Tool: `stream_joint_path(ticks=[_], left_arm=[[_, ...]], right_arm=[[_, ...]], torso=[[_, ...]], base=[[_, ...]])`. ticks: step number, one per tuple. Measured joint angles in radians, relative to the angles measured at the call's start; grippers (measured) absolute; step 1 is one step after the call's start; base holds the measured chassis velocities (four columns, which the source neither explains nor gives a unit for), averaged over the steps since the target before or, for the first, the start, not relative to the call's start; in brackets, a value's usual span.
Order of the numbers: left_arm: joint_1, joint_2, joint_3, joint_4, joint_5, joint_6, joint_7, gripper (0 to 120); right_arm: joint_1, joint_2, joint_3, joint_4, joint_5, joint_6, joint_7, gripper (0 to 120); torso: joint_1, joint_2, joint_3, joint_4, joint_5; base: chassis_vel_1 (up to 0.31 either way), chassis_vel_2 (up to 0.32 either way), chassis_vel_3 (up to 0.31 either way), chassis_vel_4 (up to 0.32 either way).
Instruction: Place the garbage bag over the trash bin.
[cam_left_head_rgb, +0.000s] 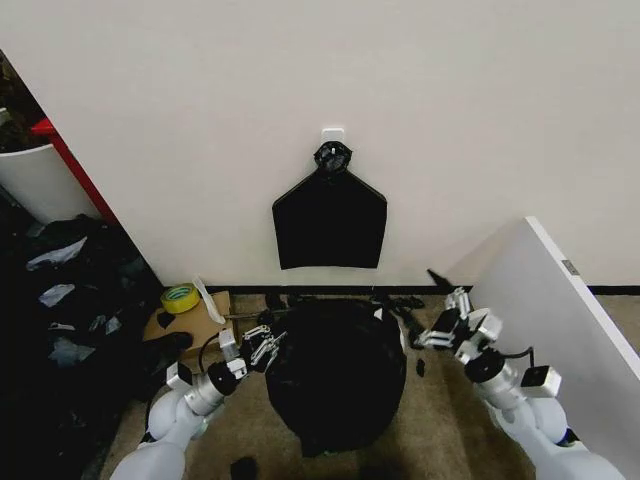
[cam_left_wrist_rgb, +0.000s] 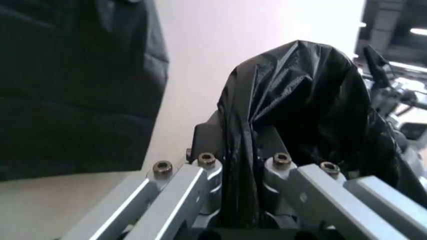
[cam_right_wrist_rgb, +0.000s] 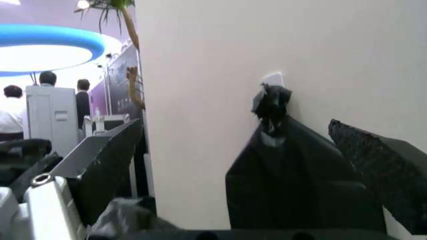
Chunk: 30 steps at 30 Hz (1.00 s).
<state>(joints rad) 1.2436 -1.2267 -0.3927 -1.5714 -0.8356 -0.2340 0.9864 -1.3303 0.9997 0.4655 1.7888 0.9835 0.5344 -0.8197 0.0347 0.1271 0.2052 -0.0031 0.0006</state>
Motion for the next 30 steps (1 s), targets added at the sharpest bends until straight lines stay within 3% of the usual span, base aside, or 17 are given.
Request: stream_joint_path(ticks=[3, 5, 7, 9, 10, 13, 14, 15, 18, 24, 30], left_arm=[[0.022, -0.009, 0.012, -0.04, 0.006, 0.045, -0.111, 5], [0.039, -0.01, 0.015, -0.073, 0.02, 0.08, -0.211, 5], [0.062, -0.011, 0.027, -0.124, 0.034, 0.127, -0.373, 5], [0.064, -0.011, 0.028, -0.13, 0.035, 0.131, -0.39, 5], [0.086, -0.014, 0.04, -0.189, 0.033, 0.181, -0.56, 5], [0.104, -0.026, 0.054, -0.246, 0.014, 0.236, -0.755, 5], [0.112, -0.033, 0.06, -0.279, -0.001, 0.273, -0.864, 5], [0.112, -0.033, 0.06, -0.279, -0.001, 0.273, -0.864, 5], [0.136, -0.041, 0.069, -0.33, -0.025, 0.352, -1.01, 5], [0.184, -0.043, 0.071, -0.33, -0.036, 0.382, -1.069, 5], [0.204, -0.057, 0.074, -0.276, 0.033, 0.329, -1.031, 5]], right_arm=[[0.001, 0.006, 0.008, -0.016, -0.056, 0.003, 0.043, 100], [-0.012, 0.014, -0.004, 0.022, -0.157, 0.007, 0.21, 100], [-0.028, 0.038, -0.028, 0.092, -0.391, -0.006, 0.474, 100], [-0.029, 0.04, -0.03, 0.098, -0.408, -0.007, 0.496, 100], [-0.041, 0.061, -0.046, 0.142, -0.537, -0.015, 0.66, 100], [-0.063, 0.082, -0.058, 0.183, -0.636, -0.009, 0.746, 100], [-0.076, 0.09, -0.061, 0.198, -0.682, 0.0, 0.761, 100], [-0.076, 0.09, -0.061, 0.198, -0.682, 0.0, 0.761, 100], [-0.105, 0.105, -0.063, 0.221, -0.76, 0.02, 0.773, 100], [-0.13, 0.123, -0.07, 0.236, -0.829, 0.046, 0.776, 100], [-0.131, 0.128, -0.076, 0.231, -0.833, 0.057, 0.772, 100]], torso=[[0.0, 0.0, 0.0, -0.0002, 0.0002], [0.0, 0.0, 0.0, -0.0005, 0.0002], [0.0, 0.0, 0.0, -0.0002, 0.0001], [0.0, 0.0, 0.0, -0.0001, 0.0001], [0.0, 0.0, 0.0, 0.0004, 0.0001], [0.0, 0.0, 0.0, -0.0002, 0.0], [0.0, 0.0, 0.0, -0.0004, 0.0], [0.0, 0.0, 0.0, -0.0004, 0.0], [0.0, 0.0, 0.0, -0.0001, 0.0], [0.0, 0.0, 0.0, 0.0, 0.0002], [0.0, 0.0, 0.0, -0.0001, 0.0]], base=[[0.0, 0.0, 0.0, 0.0], [0.0, 0.0, 0.0, 0.0], [0.0, 0.0, 0.0, 0.0], [0.0, 0.0, 0.0, 0.0], [0.0, 0.0, 0.0, 0.0], [0.0, 0.0, 0.0, 0.0], [0.0, 0.0, 0.0, 0.0], [0.0, 0.0, 0.0, 0.0], [0.0, 0.0, 0.0, 0.0], [0.0, 0.0, 0.0, 0.0], [0.0, 0.0, 0.0, 0.0]])
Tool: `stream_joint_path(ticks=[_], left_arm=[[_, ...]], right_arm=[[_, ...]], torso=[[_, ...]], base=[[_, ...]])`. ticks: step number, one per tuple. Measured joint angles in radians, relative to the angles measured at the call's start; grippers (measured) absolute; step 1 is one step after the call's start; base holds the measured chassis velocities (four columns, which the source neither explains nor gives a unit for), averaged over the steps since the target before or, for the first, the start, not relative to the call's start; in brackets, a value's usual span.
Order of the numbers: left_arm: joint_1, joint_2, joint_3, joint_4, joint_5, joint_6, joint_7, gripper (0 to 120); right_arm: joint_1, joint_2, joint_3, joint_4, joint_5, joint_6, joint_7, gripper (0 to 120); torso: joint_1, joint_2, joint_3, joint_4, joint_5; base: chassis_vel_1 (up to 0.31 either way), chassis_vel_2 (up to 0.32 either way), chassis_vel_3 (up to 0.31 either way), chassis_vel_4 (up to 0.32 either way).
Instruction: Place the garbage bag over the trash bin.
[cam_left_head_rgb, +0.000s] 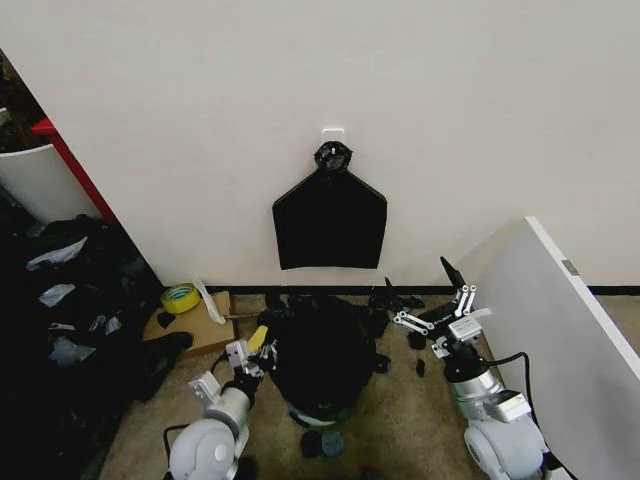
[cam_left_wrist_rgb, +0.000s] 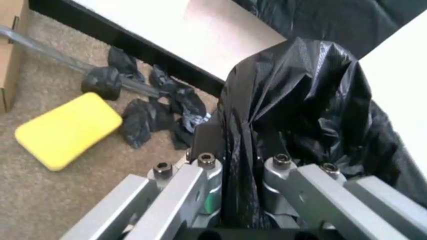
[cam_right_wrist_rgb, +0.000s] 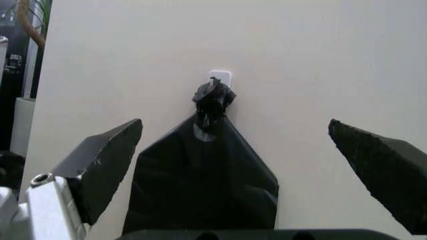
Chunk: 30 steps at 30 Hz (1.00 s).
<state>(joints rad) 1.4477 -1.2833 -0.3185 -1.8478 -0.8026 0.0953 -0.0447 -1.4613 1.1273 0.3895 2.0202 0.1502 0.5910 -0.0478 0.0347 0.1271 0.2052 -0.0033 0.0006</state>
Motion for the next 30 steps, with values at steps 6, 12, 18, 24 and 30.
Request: stream_joint_path(ticks=[6, 12, 18, 24, 30], left_arm=[[0.014, -0.004, 0.005, 0.016, 0.028, -0.037, 0.029, 15], [0.033, -0.004, 0.003, 0.003, 0.038, -0.035, 0.03, 39], [0.078, 0.019, -0.011, -0.085, 0.052, -0.013, 0.002, 62], [0.118, 0.039, -0.021, -0.154, 0.062, 0.018, -0.038, 81], [0.08, 0.04, -0.044, -0.123, 0.048, 0.024, -0.047, 99]], right_arm=[[-0.003, -0.003, 0.002, 0.002, 0.006, 0.005, -0.003, 100], [-0.007, -0.007, 0.006, 0.005, 0.01, 0.01, -0.005, 100], [-0.01, -0.008, 0.006, 0.006, 0.011, 0.012, -0.008, 100], [-0.012, -0.006, 0.004, 0.006, 0.011, 0.012, -0.01, 100], [-0.022, -0.004, 0.004, 0.015, 0.009, 0.013, -0.011, 100]], torso=[[0.0, 0.0, 0.0, 0.0, 0.0], [0.0, 0.0, 0.0, 0.0, 0.0], [0.0, 0.0, 0.0, 0.0, 0.0001], [0.0, 0.0, 0.0, 0.0, 0.0002], [0.0, 0.0, 0.0, -0.0001, 0.0]], base=[[0.0, 0.0, 0.0, 0.0], [0.0, 0.0, 0.0, 0.0], [0.0, 0.0, 0.0, 0.0], [0.0, 0.0, 0.0, 0.0], [0.0, 0.0, 0.0, 0.0]])
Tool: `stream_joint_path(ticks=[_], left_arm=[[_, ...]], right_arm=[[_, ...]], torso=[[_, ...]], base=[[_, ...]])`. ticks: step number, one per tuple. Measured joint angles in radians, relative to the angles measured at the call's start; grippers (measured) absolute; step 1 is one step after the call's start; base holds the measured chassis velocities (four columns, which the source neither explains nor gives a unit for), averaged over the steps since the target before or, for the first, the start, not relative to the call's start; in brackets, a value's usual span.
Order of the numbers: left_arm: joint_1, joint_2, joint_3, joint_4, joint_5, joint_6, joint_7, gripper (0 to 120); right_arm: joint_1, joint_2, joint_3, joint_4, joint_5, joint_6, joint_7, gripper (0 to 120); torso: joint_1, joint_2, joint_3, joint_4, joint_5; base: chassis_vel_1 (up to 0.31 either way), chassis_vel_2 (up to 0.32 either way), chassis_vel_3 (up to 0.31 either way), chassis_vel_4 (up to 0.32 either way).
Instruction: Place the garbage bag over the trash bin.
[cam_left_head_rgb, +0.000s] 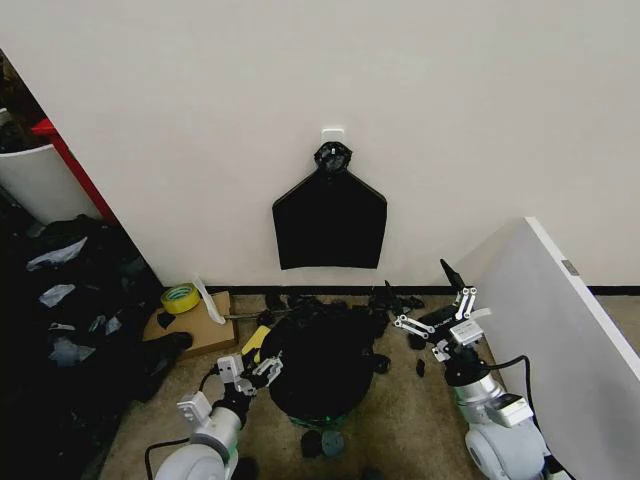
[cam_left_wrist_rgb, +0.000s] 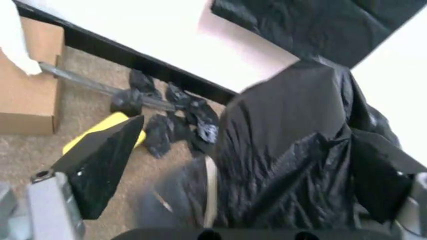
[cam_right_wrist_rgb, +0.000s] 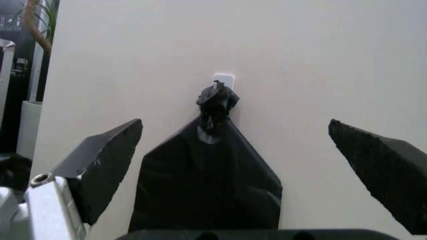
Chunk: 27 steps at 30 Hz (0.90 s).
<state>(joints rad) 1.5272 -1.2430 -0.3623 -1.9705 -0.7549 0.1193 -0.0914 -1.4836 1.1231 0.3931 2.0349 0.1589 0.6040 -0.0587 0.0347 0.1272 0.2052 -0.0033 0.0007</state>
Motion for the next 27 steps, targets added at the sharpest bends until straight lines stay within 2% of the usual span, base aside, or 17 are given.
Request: stream_joint_path(ticks=[13, 17, 21, 25, 27], left_arm=[[-0.045, -0.019, -0.023, 0.056, -0.052, 0.007, -0.007, 100], [-0.058, -0.023, -0.023, 0.085, -0.119, 0.02, -0.008, 100], [-0.06, -0.025, -0.021, 0.077, -0.185, 0.053, -0.007, 100], [-0.061, -0.026, -0.022, 0.065, -0.189, 0.069, 0.0, 100], [-0.056, -0.02, -0.024, 0.045, -0.166, 0.079, 0.028, 100]], right_arm=[[-0.029, 0.0, 0.011, 0.016, -0.012, 0.003, 0.0, 100], [-0.032, 0.003, 0.01, 0.016, -0.024, 0.004, 0.0, 100], [-0.04, 0.006, 0.01, 0.016, -0.039, 0.005, -0.001, 100], [-0.056, 0.007, 0.006, 0.016, -0.057, 0.006, -0.002, 100], [-0.092, 0.003, -0.029, 0.025, -0.077, -0.007, 0.004, 100]], torso=[[0.0, 0.0, 0.0, 0.0001, 0.0], [0.0, 0.0, 0.0, 0.0, 0.0], [0.0, 0.0, 0.0, 0.0001, 0.0], [0.0, 0.0, 0.0, 0.0001, 0.0], [0.0, 0.0, 0.0, -0.0001, 0.0]], base=[[0.0, 0.0, 0.0, 0.0], [0.0, 0.0, 0.0, 0.0], [0.0, 0.0, 0.0, 0.0], [0.0, 0.0, 0.0, 0.0], [0.0, 0.0, 0.0, 0.0]])
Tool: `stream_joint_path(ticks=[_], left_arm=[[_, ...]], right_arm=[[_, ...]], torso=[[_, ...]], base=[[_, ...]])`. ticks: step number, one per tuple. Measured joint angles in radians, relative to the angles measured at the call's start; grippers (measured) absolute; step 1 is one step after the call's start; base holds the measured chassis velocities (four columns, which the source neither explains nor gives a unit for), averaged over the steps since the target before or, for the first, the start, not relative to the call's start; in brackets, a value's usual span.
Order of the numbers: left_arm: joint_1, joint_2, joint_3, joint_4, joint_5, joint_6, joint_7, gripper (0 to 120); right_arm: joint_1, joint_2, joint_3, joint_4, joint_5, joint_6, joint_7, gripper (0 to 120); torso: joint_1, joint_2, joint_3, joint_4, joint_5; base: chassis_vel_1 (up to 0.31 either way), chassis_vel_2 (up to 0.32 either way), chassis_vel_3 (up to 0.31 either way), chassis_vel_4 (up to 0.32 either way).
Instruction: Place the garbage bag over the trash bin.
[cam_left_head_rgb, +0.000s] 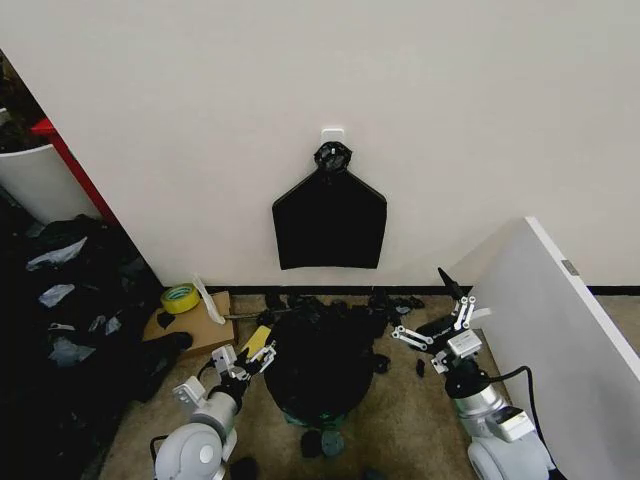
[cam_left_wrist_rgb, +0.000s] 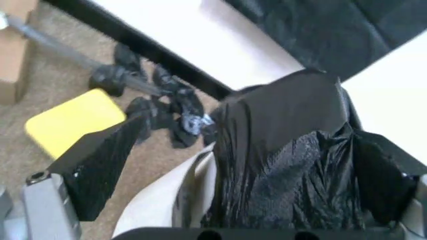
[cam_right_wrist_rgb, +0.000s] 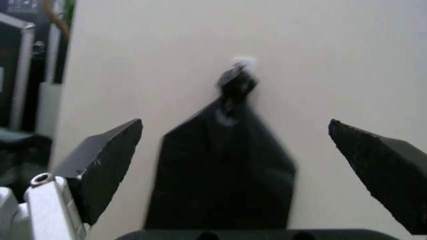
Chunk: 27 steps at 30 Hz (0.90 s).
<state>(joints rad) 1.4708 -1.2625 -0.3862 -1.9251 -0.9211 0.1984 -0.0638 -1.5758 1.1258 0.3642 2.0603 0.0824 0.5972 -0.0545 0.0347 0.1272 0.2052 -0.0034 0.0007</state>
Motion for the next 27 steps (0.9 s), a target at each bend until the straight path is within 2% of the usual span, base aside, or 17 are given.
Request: stream_joint_path(ticks=[3, 6, 8, 10, 11, 14, 16, 22, 27], left_arm=[[0.005, 0.008, -0.001, -0.01, 0.007, 0.004, 0.013, 100], [0.003, 0.018, -0.002, -0.011, 0.003, 0.012, 0.014, 100], [-0.002, 0.018, -0.002, 0.002, 0.001, 0.015, 0.013, 100], [-0.003, 0.016, -0.001, 0.005, 0.001, 0.015, 0.012, 100], [-0.007, 0.011, 0.0, 0.013, 0.001, 0.015, 0.012, 100], [-0.014, -0.007, 0.008, 0.028, 0.005, 0.015, 0.011, 100], [-0.016, -0.011, 0.009, 0.03, 0.006, 0.015, 0.01, 100], [-0.034, -0.028, 0.005, 0.051, -0.002, 0.014, 0.0, 100], [-0.037, -0.029, 0.004, 0.055, -0.004, 0.013, -0.002, 100]], right_arm=[[-0.016, -0.002, -0.032, 0.01, -0.008, -0.022, 0.02, 100], [-0.038, -0.007, -0.126, 0.033, -0.012, -0.104, 0.11, 100], [-0.048, -0.011, -0.267, 0.057, -0.011, -0.253, 0.26, 100], [-0.048, -0.01, -0.296, 0.058, -0.012, -0.285, 0.293, 100], [-0.042, -0.003, -0.358, 0.058, -0.026, -0.366, 0.376, 100], [-0.001, 0.024, -0.449, 0.018, -0.075, -0.497, 0.476, 100], [0.012, 0.029, -0.46, 0.004, -0.081, -0.512, 0.48, 100], [0.063, 0.034, -0.517, -0.054, -0.111, -0.591, 0.492, 100], [0.084, 0.038, -0.517, -0.098, -0.175, -0.632, 0.507, 100]], torso=[[0.0, 0.0, 0.0, 0.0001, 0.0], [0.0, 0.0, 0.0, 0.0002, 0.0001], [0.0, 0.0, 0.0, 0.0001, -0.0003], [0.0, 0.0, 0.0, 0.0002, 0.0001], [0.0, 0.0, 0.0, 0.0001, 0.0], [0.0, 0.0, 0.0, 0.0001, 0.0002], [0.0, 0.0, 0.0, 0.0002, 0.0001], [0.0, 0.0, 0.0, 0.0006, -0.0039], [0.0, 0.0, 0.0, 0.0004, -0.0033]], base=[[0.0, 0.0, 0.0, 0.0], [0.0, 0.0, 0.0, 0.0], [0.0, 0.0, 0.0, 0.0], [0.0, 0.0, 0.0, 0.0], [0.0, 0.0, 0.0, 0.0], [0.0, 0.0, 0.0, 0.0], [0.0, 0.0, 0.0, 0.0], [0.0, 0.0, 0.0, 0.0], [0.0, 0.0, 0.0, 0.0]])
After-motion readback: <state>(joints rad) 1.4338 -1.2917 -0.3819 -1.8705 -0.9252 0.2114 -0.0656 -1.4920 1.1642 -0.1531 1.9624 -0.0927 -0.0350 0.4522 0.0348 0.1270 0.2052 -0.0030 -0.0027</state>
